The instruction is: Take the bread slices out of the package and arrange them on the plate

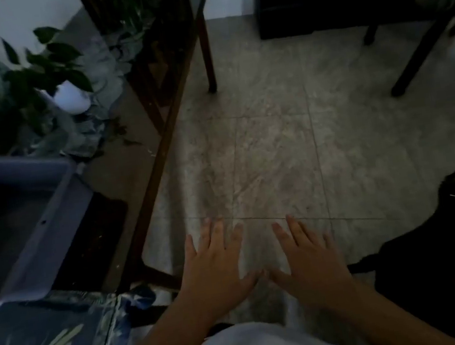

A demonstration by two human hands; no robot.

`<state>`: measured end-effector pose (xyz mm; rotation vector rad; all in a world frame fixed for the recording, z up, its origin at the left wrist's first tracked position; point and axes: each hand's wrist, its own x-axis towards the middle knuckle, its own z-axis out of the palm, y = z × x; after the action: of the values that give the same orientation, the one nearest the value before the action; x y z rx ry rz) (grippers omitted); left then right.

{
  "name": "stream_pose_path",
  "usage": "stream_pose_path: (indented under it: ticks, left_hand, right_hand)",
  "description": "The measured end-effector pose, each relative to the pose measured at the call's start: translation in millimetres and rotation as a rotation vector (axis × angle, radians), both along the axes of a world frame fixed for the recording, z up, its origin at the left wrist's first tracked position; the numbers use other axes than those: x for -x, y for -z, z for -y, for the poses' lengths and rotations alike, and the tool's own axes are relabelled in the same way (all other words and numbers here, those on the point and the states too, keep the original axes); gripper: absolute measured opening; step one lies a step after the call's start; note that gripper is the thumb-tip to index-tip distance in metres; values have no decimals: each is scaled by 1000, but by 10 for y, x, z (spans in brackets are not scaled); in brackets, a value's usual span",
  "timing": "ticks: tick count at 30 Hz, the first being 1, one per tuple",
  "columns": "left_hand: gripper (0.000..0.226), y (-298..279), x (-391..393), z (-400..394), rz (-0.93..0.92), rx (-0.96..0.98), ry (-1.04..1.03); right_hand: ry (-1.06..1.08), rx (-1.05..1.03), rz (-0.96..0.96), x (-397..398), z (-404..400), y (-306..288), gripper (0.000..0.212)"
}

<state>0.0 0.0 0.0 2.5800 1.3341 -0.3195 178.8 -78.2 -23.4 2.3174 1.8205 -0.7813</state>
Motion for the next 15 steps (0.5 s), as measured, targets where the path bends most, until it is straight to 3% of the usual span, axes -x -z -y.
stream_pose_path:
  ticks: [7,15]
  left_hand:
    - [103,-5,-232,-590,-33,-2,80]
    - [92,-39,-238,-1648,-26,-35,140]
  right_hand:
    - [44,-17,25,-175,-438,134,96]
    - [102,-29,39,-102,-1411,86,92]
